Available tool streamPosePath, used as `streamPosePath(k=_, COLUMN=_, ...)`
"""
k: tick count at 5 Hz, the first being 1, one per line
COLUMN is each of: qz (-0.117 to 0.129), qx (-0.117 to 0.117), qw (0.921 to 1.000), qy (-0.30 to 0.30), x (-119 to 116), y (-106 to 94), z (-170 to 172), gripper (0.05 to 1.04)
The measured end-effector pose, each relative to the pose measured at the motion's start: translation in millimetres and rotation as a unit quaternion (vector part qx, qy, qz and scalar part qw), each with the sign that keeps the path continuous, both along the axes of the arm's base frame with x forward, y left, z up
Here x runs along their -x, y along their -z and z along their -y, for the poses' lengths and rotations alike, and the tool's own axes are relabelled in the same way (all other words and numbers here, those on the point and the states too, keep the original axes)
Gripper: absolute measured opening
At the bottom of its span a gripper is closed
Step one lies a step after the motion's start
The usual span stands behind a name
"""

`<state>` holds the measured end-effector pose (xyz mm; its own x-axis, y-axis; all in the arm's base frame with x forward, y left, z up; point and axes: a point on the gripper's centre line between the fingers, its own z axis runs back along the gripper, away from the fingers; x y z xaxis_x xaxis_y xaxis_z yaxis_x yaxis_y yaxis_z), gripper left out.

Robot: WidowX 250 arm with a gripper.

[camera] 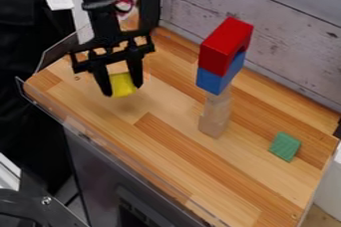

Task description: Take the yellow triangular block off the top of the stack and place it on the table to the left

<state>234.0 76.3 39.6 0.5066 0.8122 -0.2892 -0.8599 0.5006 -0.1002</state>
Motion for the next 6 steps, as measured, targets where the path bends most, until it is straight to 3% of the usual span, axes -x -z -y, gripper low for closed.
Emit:
streamPosePath(k=1, qz=-0.053, qx=-0.022, qw=0.9952, qy=-0.079, x=1, y=13.3, z=-4, gripper=0.55)
streamPosePath(k=2, qz=-0.073, qx=-0.026, qw=0.9916, qy=-0.103, x=-2, y=20.1, z=-7, gripper=0.55)
streamPosePath(k=3, qz=-0.082, qx=-0.029, qw=0.989, qy=-0.119, x=-3, y=29.9, z=-9, gripper=0.55)
streamPosePath(k=5, qz=-0.068, qx=-0.022, qw=0.9883, qy=-0.135, x=-13, y=35.5, z=-8, gripper=0.605)
streamPosePath(k=6, qz=-0.071, qx=-0.013, qw=0.9892, qy=-0.128, x=-16, y=34.2, z=-7, gripper=0.9)
